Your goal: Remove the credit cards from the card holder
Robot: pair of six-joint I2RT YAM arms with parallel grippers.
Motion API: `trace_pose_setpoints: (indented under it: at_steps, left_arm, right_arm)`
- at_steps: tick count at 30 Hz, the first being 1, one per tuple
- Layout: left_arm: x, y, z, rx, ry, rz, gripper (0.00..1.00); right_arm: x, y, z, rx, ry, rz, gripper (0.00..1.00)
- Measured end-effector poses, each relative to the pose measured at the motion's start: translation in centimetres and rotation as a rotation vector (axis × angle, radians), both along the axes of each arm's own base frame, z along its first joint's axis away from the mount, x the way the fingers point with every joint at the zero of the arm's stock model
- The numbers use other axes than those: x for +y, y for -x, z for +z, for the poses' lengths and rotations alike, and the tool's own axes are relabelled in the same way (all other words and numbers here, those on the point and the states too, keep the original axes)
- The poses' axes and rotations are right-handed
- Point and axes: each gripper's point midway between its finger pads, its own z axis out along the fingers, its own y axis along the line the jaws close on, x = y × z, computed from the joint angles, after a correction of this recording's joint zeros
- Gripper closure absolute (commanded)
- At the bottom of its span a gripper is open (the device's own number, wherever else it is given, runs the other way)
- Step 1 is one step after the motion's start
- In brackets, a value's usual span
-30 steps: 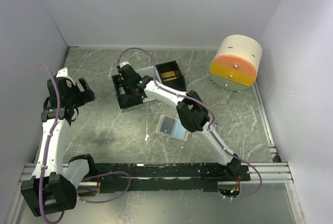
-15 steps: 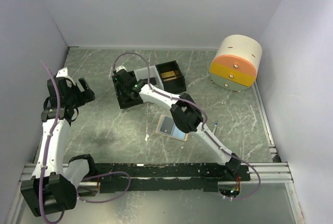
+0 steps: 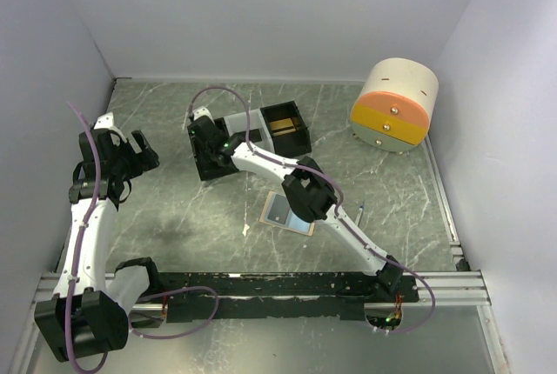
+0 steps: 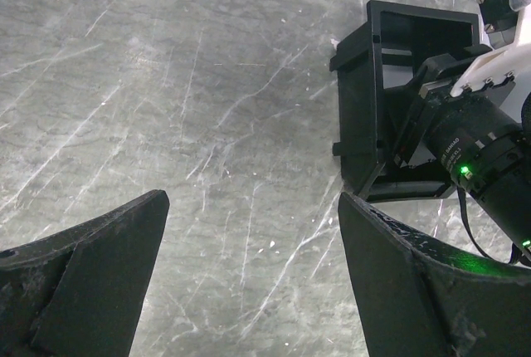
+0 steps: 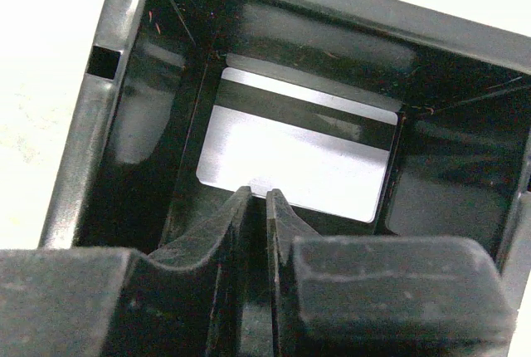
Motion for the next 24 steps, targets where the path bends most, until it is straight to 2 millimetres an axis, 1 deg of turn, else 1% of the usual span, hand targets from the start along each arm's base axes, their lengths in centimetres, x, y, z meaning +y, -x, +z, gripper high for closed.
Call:
trace_pose_setpoints:
  at_steps: [6,9,11,13,14,15,16,18,20,21,22,23,24]
  left_arm:
    - [0.0,0.0,0.0,0.0,0.001,-0.002,0.05]
    - [-0.1,0.0,0.0,0.0,0.003,-0.004,0.04]
    - [-0.1,0.0,0.0,0.0,0.004,-0.007,0.04]
    - [-0.2,0.0,0.0,-0.001,0.004,-0.011,0.04]
    - [-0.2,0.0,0.0,-0.001,0.003,-0.013,0.04]
    - [-0.3,0.0,0.0,-0.003,0.003,-0.017,0.04]
    - [-0.3,-0.1,0.1,-0.007,0.004,-0.021,0.04]
    - [-0.5,0.0,0.1,-0.016,0.007,-0.033,0.04]
    - [-0.8,0.0,0.1,-0.024,0.012,-0.05,0.05]
    - [-1.0,0.0,0.2,-0.031,0.016,-0.061,0.05]
    - [-1.3,-0.1,0.3,-0.038,0.021,-0.075,0.05]
    - [-1.6,-0.1,0.4,-0.048,0.028,-0.096,0.04]
    - [-1.9,-0.2,0.5,-0.056,0.034,-0.114,0.02]
  right_arm:
    - [0.2,0.1,0.1,0.005,-0.011,0.012,0.79]
    - [0.2,0.9,0.4,0.036,-0.019,0.043,0.73]
    - [0.0,1.7,1.3,0.056,-0.025,0.066,0.67]
    - [-0.3,2.4,3.1,0.058,-0.041,0.085,0.63]
    - [-0.5,2.7,4.4,0.051,-0.053,0.094,0.62]
    - [-0.8,3.2,6.4,0.041,-0.074,0.107,0.61]
    - [-1.1,3.4,8.0,0.027,-0.09,0.109,0.6]
    - [-2.4,4.5,12.5,-0.021,-0.142,0.109,0.54]
    - [-4.5,5.7,16.0,-0.068,-0.191,0.086,0.52]
    - [-5.9,6.3,17.1,-0.087,-0.209,0.062,0.51]
    - [-7.5,6.9,17.9,-0.101,-0.223,0.033,0.5]
    - [-9.1,7.5,18.2,-0.107,-0.233,0.0,0.49]
    - [-10.7,8.1,18.0,-0.108,-0.233,-0.032,0.48]
